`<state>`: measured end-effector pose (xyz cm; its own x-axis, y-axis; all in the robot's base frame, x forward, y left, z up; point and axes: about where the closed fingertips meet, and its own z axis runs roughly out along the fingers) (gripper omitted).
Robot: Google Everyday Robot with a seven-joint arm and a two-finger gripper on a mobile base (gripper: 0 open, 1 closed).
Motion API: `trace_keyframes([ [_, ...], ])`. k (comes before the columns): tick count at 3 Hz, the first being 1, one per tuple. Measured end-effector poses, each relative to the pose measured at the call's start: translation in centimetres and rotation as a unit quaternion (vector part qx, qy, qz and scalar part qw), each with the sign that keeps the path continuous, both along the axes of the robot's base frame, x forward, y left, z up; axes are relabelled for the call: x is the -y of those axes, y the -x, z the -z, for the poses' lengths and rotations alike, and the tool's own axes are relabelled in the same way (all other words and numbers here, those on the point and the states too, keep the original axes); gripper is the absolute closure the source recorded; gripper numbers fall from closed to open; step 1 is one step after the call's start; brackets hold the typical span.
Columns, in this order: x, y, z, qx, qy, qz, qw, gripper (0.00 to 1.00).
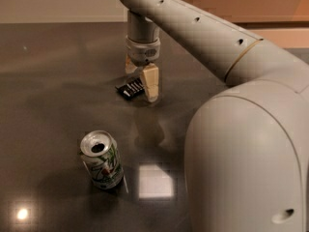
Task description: Move rxbar chocolate near 7up can
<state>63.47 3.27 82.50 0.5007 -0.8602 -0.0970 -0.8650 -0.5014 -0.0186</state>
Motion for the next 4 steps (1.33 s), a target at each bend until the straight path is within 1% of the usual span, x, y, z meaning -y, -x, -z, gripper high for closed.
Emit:
trace_keyframes([
  [1, 0.1, 0.0, 0.5, 0.003, 0.009, -0.011, 0.9999, 0.42],
  [3, 0.2, 0.1, 0.0, 0.003, 0.012, -0.013, 0.9998, 0.88],
  [4, 1.5, 0.9, -1.2, 0.013, 0.008, -0.007, 0.9999, 1.00],
])
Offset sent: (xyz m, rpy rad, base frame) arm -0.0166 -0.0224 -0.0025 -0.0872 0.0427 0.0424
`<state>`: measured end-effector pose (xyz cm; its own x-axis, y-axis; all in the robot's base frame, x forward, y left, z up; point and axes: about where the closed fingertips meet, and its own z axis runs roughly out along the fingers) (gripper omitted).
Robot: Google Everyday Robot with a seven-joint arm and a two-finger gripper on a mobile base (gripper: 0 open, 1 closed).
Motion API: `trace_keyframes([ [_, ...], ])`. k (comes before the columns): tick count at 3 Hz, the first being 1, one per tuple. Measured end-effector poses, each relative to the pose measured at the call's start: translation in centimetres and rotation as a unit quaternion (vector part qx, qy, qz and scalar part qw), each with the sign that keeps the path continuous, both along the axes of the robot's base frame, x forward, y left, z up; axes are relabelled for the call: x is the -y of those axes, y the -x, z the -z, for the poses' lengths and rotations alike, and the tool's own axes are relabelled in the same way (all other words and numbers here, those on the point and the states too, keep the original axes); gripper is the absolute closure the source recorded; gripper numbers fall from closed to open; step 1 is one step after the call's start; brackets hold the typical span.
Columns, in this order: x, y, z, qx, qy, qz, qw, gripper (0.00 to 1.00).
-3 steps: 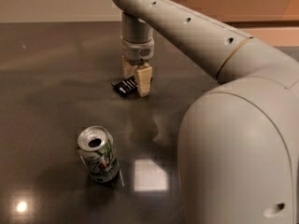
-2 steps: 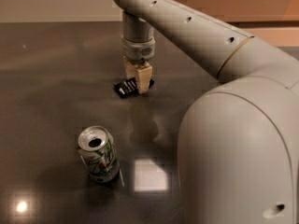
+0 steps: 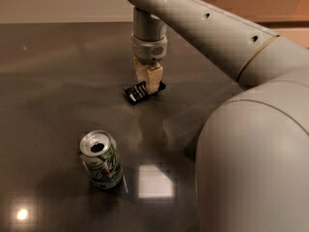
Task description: Move rxbar chocolate near 7up can
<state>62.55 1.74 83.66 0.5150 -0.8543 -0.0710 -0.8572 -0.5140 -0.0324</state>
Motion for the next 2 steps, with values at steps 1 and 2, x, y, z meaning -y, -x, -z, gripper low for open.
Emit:
trace_keyframes([
  [1, 1.9, 2.0, -1.9, 0.006, -0.013, 0.013, 0.9998, 1.00],
  [2, 3.5, 5.0, -3.6, 0.001, -0.031, 0.024, 0.9992, 1.00],
])
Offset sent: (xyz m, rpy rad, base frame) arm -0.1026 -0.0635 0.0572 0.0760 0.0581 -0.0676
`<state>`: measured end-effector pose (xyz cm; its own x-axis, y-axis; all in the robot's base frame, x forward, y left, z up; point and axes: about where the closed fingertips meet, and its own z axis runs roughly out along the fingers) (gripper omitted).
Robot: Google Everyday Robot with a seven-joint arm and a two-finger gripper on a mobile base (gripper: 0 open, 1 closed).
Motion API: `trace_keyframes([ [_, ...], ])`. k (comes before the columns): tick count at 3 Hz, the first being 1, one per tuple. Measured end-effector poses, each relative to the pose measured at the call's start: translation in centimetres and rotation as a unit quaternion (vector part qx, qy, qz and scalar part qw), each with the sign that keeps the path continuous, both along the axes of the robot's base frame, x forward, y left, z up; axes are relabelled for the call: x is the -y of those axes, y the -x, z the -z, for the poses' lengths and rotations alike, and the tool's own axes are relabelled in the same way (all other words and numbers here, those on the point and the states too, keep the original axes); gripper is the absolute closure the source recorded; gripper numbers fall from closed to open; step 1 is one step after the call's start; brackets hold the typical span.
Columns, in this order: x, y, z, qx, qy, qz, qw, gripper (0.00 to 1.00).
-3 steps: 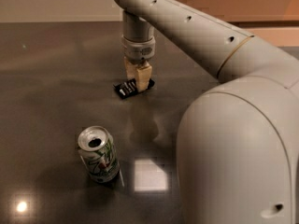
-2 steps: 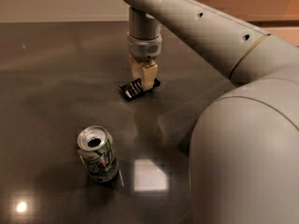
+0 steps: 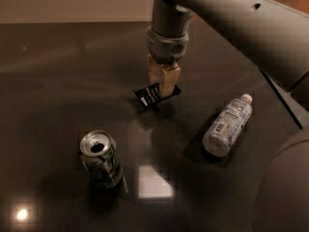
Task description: Move rxbar chocolate near 7up can
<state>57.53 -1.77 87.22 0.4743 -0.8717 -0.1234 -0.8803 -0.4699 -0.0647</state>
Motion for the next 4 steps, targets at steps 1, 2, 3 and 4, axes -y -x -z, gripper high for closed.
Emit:
trace_keyframes([
  [1, 0.4, 3.3, -0.4, -0.018, -0.014, 0.000, 0.9997, 1.00],
  [2, -0.1, 6.6, -0.1, -0.042, -0.024, -0.008, 0.9988, 1.00],
  [3, -0.9, 9.6, 0.5, -0.062, -0.030, -0.019, 0.9974, 1.00],
  [4, -1.3, 11.7, 1.0, -0.073, -0.029, -0.026, 0.9966, 1.00],
])
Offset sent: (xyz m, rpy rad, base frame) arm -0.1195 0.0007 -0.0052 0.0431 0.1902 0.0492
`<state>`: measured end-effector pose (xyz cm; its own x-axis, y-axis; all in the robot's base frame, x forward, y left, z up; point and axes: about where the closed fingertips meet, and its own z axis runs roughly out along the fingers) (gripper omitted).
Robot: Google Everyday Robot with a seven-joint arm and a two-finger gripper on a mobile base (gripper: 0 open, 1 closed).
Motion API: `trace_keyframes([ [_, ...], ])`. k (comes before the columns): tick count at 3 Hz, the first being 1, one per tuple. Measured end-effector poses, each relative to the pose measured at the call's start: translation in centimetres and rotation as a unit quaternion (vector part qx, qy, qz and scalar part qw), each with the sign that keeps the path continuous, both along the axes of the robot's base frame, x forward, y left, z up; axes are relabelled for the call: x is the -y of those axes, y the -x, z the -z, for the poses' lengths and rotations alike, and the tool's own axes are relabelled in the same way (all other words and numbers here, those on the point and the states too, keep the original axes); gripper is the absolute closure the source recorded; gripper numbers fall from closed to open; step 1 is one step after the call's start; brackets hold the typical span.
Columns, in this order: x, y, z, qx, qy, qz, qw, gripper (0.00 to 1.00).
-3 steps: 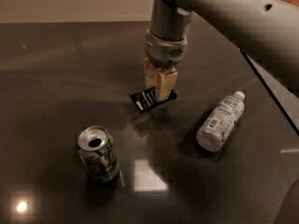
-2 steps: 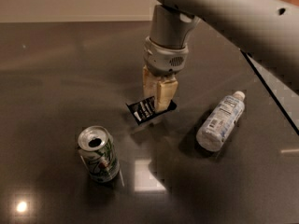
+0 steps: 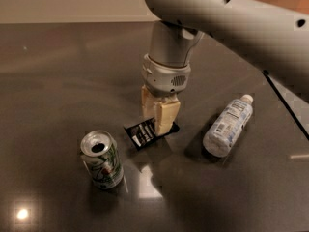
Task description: Move rxbar chocolate near 7up can
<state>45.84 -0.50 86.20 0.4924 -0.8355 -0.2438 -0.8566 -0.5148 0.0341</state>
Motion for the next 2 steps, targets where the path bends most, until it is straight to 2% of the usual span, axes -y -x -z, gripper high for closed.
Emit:
trace_keyframes([
  [1, -0.2, 2.2, 0.6, -0.010, 0.003, -0.006, 0.9999, 0.75],
  [2, -0.4, 3.2, 1.0, -0.015, 0.004, -0.007, 0.9998, 0.54],
])
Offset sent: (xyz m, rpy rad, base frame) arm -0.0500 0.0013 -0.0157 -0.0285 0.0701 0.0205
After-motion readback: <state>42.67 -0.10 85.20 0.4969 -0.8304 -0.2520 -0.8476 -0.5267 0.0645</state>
